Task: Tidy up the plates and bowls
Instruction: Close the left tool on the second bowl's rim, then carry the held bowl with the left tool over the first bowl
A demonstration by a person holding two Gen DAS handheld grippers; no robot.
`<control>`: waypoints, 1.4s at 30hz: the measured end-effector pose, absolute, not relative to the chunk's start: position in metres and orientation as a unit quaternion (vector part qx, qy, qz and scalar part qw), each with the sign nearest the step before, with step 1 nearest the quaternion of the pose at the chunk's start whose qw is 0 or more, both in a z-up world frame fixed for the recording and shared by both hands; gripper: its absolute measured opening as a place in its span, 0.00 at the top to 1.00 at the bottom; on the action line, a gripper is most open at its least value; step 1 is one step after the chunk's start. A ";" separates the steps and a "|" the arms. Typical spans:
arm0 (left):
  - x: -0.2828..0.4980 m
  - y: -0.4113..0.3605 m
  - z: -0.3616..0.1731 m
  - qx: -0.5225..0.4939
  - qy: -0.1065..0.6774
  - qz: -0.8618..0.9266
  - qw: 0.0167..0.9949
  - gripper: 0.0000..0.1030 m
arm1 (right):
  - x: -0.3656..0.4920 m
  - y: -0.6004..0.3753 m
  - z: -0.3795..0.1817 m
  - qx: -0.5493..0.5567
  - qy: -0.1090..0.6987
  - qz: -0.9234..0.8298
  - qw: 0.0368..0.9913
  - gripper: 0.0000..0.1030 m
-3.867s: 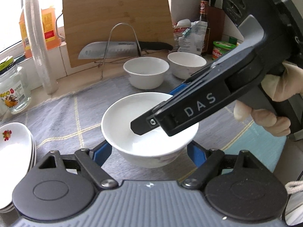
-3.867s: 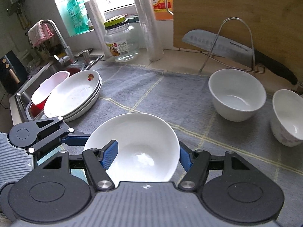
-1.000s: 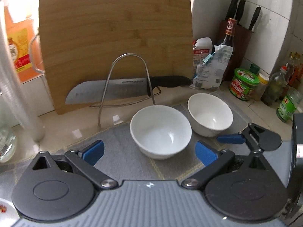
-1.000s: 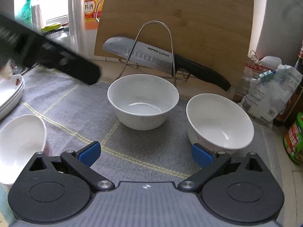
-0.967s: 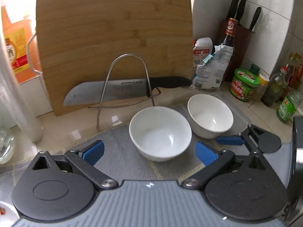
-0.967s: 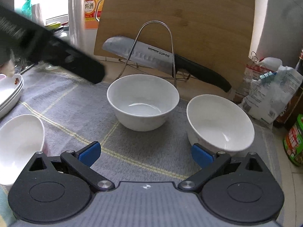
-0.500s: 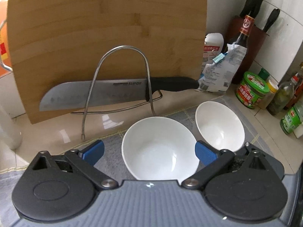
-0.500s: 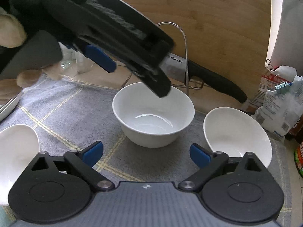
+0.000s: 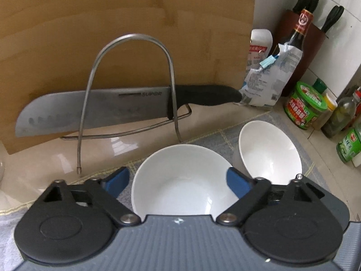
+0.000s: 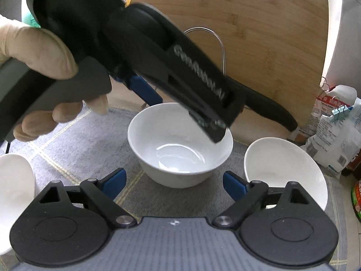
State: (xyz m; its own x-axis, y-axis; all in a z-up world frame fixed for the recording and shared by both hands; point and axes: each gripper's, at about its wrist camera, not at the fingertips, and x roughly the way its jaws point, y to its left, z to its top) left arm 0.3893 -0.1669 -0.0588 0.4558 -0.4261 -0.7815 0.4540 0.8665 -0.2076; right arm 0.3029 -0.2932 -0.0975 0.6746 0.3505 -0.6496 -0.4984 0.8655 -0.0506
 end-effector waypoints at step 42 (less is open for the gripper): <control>0.372 -0.162 -0.050 -0.005 0.440 -0.277 0.854 0.16 | 0.309 -0.301 -0.075 -0.098 0.323 0.242 0.910 0.14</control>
State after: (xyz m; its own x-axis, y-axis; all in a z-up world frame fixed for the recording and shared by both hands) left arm 0.3722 -0.1619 -0.0498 0.4587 -0.4778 -0.7492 0.4686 0.8464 -0.2530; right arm 0.3089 -0.3015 -0.0750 0.6741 0.3775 -0.6349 -0.5040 0.8634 -0.0218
